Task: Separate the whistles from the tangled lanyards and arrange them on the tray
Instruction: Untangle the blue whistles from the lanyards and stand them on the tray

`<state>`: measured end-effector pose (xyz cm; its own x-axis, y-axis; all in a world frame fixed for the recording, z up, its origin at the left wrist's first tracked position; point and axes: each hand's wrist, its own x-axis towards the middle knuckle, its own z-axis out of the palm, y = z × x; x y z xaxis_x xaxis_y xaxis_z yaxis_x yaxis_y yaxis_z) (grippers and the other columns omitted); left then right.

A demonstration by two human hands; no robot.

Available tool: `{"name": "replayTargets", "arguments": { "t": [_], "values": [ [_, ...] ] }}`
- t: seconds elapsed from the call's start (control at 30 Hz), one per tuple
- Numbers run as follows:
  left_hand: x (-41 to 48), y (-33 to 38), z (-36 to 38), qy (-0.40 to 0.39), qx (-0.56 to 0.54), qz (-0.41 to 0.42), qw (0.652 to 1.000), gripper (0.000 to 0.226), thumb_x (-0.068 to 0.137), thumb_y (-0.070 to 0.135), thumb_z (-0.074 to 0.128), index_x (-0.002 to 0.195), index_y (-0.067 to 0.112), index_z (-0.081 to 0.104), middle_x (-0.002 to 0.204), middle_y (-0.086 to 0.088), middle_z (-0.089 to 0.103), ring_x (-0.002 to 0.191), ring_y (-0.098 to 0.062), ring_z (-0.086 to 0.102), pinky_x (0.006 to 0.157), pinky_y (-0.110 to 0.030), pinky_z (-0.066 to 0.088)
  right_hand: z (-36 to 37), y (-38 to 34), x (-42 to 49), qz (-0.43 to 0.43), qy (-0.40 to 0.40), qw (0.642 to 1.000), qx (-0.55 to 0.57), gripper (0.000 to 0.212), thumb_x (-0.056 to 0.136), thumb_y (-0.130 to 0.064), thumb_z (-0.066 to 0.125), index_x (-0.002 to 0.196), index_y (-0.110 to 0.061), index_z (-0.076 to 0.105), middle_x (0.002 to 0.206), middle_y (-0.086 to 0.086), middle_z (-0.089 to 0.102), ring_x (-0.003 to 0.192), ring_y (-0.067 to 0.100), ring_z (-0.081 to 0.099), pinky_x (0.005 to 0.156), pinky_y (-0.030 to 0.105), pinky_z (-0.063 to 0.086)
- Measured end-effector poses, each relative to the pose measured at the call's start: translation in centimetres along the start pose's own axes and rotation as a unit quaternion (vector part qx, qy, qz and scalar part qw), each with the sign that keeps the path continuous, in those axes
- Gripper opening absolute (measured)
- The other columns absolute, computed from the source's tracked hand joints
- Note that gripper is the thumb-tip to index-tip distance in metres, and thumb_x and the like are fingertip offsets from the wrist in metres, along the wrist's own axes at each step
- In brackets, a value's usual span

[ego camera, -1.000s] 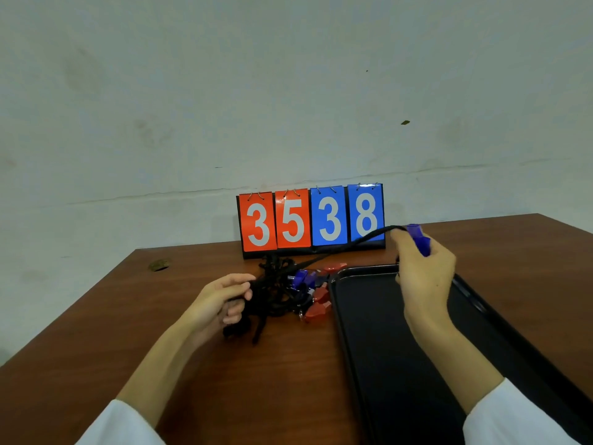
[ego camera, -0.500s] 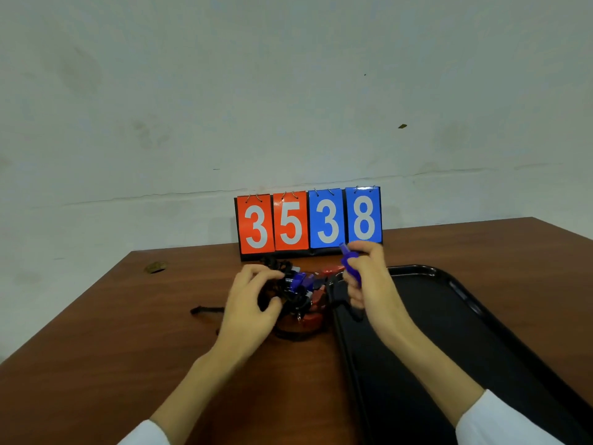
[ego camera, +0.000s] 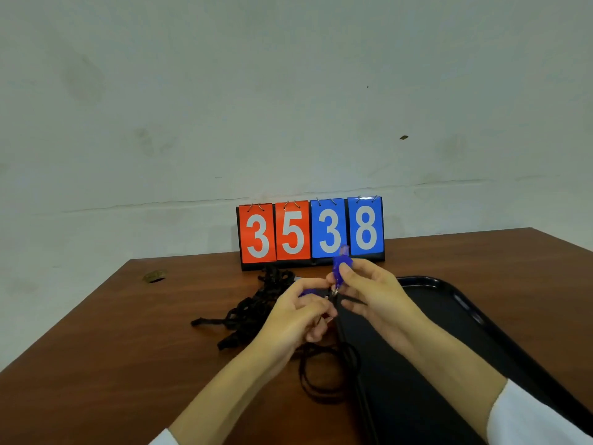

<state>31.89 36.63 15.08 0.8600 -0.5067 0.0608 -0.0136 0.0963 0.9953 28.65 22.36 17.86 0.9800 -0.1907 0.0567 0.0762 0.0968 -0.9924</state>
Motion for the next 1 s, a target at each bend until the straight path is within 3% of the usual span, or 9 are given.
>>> {"name": "replayTargets", "arguments": {
  "t": [0.13,0.23,0.4,0.47,0.53,0.6,0.77,0.87,1.0],
  "values": [
    [-0.5,-0.1,-1.3,-0.046,0.085,-0.031,0.995,0.016,0.093,0.012,0.053,0.106,0.005,0.061,0.074,-0.007,0.062,0.04,-0.01,0.039,0.038,-0.019,0.031,-1.1,1.2,1.0,0.028,0.045,0.995,0.08,0.021,0.095,-0.026,0.048,0.113,-0.017,0.054,0.093,0.004,0.071,0.092,0.018,0.067,0.086,0.036,0.05],
    [-0.9,-0.7,-1.9,-0.07,0.121,-0.072,0.988,0.021,0.093,0.024,0.055,0.097,0.005,0.064,0.06,-0.003,0.056,0.037,-0.008,0.031,0.039,-0.021,0.026,-1.9,1.4,1.3,0.033,0.052,0.997,0.055,0.023,0.088,-0.024,0.058,0.109,-0.015,0.058,0.087,0.005,0.069,0.09,0.019,0.067,0.085,0.036,0.05],
    [-1.2,-0.5,-3.3,-0.109,0.203,-0.049,0.972,0.023,0.094,0.022,0.053,0.098,0.003,0.066,0.056,0.006,0.054,0.063,-0.012,0.058,0.073,-0.028,0.049,-2.0,1.0,0.9,-0.02,0.05,0.983,-0.174,0.02,0.079,-0.023,0.07,0.095,-0.013,0.062,0.076,0.001,0.071,0.072,0.007,0.068,0.062,0.019,0.05],
    [-1.6,-0.5,-3.8,-0.126,0.174,-0.055,0.975,0.019,0.096,0.013,0.049,0.108,0.002,0.058,0.068,0.003,0.057,0.063,-0.013,0.059,0.061,-0.025,0.052,-2.0,0.9,0.7,-0.057,0.03,0.96,-0.274,0.018,0.078,-0.025,0.071,0.092,-0.02,0.062,0.076,-0.005,0.071,0.072,0.003,0.067,0.058,0.013,0.045],
    [-1.9,-0.5,-3.8,-0.116,0.214,-0.05,0.969,0.014,0.097,0.01,0.046,0.108,0.011,0.053,0.076,0.0,0.056,0.049,-0.005,0.048,0.044,-0.019,0.04,-2.0,0.9,0.4,-0.069,0.011,0.938,-0.34,0.018,0.077,-0.027,0.071,0.093,-0.029,0.061,0.083,-0.009,0.069,0.079,0.0,0.063,0.057,0.012,0.041],
    [-2.0,-0.8,-3.7,-0.075,0.324,-0.001,0.943,0.014,0.098,0.012,0.043,0.105,0.019,0.053,0.077,0.004,0.057,0.045,-0.001,0.044,0.047,-0.017,0.037,-2.0,1.2,0.3,-0.064,-0.005,0.929,-0.366,0.025,0.077,-0.025,0.072,0.099,-0.031,0.061,0.089,-0.011,0.067,0.083,0.0,0.061,0.059,0.012,0.042],
    [-2.4,-0.8,-3.1,0.024,0.576,0.17,0.799,0.012,0.092,0.039,0.05,0.096,0.032,0.06,0.095,0.018,0.062,0.088,0.004,0.053,0.077,-0.022,0.045,-1.4,2.0,0.4,-0.076,-0.027,0.877,-0.474,0.03,0.076,-0.022,0.073,0.105,-0.024,0.066,0.096,-0.008,0.068,0.084,0.001,0.06,0.079,0.021,0.051],
    [-2.4,-0.8,-3.3,0.005,0.547,0.269,0.792,0.016,0.091,0.037,0.047,0.093,0.028,0.06,0.09,0.014,0.06,0.085,-0.002,0.054,0.075,-0.027,0.047,-1.1,2.6,0.5,-0.094,-0.076,0.872,-0.474,0.028,0.076,-0.02,0.074,0.103,-0.025,0.067,0.095,-0.009,0.067,0.084,0.001,0.061,0.081,0.022,0.053],
    [-1.6,-1.3,-4.2,0.013,0.515,0.301,0.802,0.015,0.091,0.02,0.047,0.095,0.023,0.061,0.094,0.013,0.057,0.091,-0.004,0.051,0.08,-0.021,0.041,-0.9,2.8,0.3,-0.091,-0.154,0.879,-0.442,0.02,0.073,-0.019,0.076,0.092,-0.024,0.069,0.087,-0.009,0.068,0.08,0.003,0.064,0.074,0.02,0.055]
  ]
}}
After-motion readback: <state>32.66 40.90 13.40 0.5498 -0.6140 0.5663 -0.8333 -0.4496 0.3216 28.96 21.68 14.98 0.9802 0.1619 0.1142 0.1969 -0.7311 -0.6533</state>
